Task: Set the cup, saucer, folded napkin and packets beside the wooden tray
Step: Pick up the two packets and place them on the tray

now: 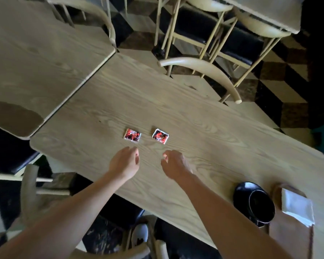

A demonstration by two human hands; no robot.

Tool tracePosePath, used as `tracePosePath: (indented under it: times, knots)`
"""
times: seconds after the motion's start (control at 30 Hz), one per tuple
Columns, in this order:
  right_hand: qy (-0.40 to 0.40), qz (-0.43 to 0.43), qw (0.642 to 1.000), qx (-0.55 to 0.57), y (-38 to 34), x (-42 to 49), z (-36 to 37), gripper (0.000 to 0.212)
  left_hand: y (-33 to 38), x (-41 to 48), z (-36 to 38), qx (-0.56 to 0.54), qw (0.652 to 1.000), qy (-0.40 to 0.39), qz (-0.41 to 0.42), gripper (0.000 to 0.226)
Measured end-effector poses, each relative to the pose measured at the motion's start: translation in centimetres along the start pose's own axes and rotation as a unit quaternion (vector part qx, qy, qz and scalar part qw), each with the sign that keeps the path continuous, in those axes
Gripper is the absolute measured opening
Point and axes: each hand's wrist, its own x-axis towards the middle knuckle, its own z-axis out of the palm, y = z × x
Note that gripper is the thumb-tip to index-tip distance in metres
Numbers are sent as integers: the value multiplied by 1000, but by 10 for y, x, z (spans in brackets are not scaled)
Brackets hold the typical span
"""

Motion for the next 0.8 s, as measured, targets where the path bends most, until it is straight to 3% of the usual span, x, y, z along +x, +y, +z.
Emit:
tracePosePath:
  times: [0.17,0.4,0.53,0.63,0.8]
  knots:
    - [32,-9,999,-27,5,43,15,41,-17,42,20,6,995,95,34,25]
    - [109,-16,994,-26,-3,90,27,52,-33,83,30,88,991,70,67,59]
    - [119,-28,991,-55,0,94,35,42,-32,81,34,70,990,107,56,56]
    - [130,-24,990,-41,3,88,38,38,-28,78,36,21,991,130,-9,33]
    - [100,19,994,31,7,75,36,38,-27,70,37,-28,993,88,-79,33]
